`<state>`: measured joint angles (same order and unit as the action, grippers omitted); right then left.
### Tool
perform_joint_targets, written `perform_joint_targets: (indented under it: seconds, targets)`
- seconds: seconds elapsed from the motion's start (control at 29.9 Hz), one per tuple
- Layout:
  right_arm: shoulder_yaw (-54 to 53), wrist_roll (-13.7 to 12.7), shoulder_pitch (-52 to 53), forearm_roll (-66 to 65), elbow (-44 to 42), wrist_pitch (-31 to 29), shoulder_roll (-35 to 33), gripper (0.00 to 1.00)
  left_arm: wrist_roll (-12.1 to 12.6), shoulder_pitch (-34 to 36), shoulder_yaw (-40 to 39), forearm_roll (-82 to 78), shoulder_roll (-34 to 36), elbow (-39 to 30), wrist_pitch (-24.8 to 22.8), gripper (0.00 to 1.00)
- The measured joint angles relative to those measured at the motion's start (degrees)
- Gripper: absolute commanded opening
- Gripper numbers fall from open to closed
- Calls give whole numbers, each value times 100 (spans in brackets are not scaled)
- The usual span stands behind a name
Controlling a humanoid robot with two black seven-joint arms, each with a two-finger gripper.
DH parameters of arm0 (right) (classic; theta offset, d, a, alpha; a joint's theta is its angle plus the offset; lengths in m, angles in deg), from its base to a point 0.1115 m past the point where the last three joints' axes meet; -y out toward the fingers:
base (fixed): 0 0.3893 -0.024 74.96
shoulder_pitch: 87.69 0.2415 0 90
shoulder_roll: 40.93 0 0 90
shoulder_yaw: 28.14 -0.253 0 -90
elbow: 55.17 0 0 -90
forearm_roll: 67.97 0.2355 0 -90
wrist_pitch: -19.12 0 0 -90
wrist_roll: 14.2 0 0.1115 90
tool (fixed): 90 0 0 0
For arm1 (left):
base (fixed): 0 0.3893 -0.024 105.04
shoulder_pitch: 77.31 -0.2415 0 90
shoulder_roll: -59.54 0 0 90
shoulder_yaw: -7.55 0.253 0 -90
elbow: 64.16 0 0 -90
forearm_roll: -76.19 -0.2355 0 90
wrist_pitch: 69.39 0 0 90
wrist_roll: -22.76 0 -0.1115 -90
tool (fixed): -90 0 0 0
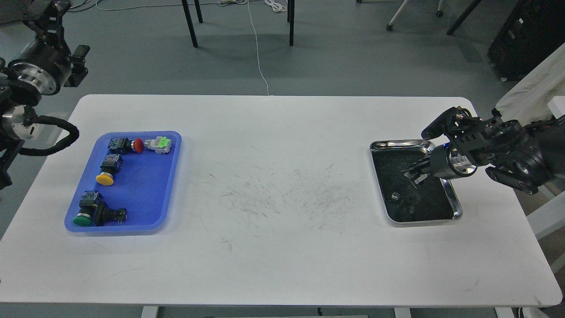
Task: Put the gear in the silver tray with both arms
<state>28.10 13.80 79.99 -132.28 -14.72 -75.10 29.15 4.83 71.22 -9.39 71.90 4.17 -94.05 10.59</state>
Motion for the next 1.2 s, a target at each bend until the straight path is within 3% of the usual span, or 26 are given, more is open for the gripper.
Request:
perform_joint_targets:
  seconds: [0.07, 0.3, 0.43, 0.74, 0.94, 1.2]
  targets:
    - [-194, 0, -3, 13, 10, 0, -5, 71, 0, -21, 0, 0, 0, 1, 0, 96]
    - [-632, -1, -25, 39, 42, -50, -47, 74, 0, -50, 0, 6, 7, 1, 0, 96]
    - [-726, -1, 13, 111, 20, -56, -50, 92, 0, -57, -1, 6, 9, 1, 0, 96]
    - [-2029, -1, 265, 1547, -98, -187, -277, 93, 23, -111, -2, -1, 40, -6, -9, 97]
    - [-3749, -1, 159, 2519, -101, -132, -567, 93, 42, -114, 9, -1, 61, -20, -21, 97]
    - [-5659, 0, -585, 4135, -102, 10, -723, 96, 41, -122, -29, 213, 206, -58, -562, 98]
